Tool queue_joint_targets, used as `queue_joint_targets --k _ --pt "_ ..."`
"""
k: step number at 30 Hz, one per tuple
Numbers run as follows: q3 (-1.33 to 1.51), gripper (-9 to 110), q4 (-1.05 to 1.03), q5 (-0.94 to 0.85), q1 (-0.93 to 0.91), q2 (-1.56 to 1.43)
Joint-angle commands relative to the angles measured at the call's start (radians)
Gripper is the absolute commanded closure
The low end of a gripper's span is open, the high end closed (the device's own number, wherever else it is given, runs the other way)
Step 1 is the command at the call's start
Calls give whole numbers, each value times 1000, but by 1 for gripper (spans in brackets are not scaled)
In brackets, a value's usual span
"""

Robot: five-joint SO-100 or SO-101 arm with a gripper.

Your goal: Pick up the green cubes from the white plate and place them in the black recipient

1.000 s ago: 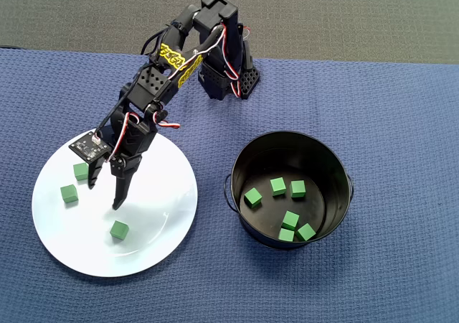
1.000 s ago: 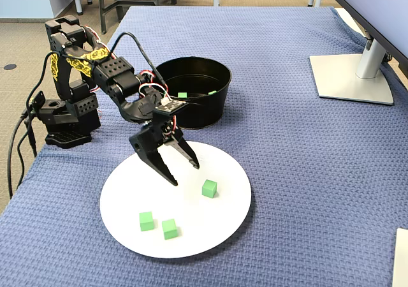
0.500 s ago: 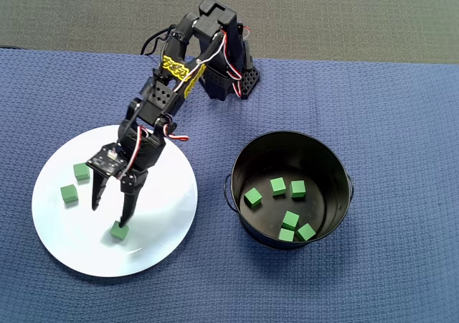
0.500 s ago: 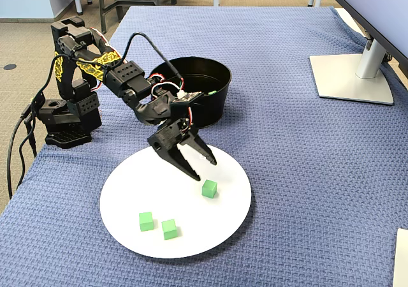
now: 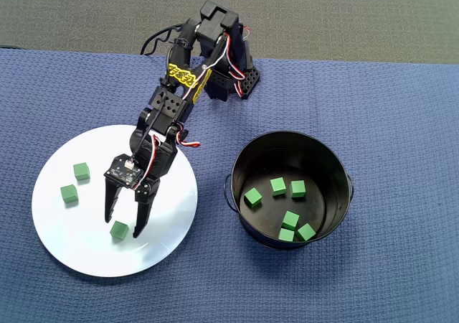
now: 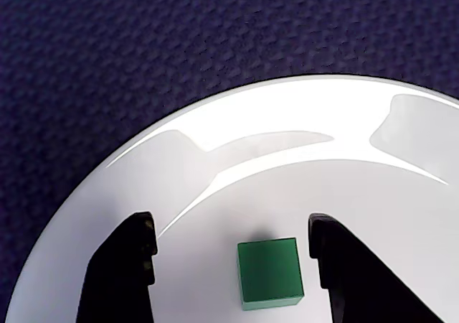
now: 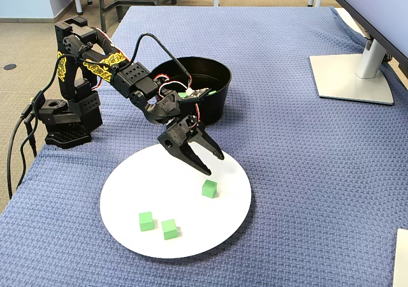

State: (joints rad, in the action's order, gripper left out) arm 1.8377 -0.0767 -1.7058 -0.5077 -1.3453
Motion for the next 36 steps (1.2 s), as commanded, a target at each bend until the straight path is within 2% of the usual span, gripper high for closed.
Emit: queue_joint_targets --k 1,36 --pt "-6 82 41 -14 8 3" --pt "12 83 167 -54 -41 167"
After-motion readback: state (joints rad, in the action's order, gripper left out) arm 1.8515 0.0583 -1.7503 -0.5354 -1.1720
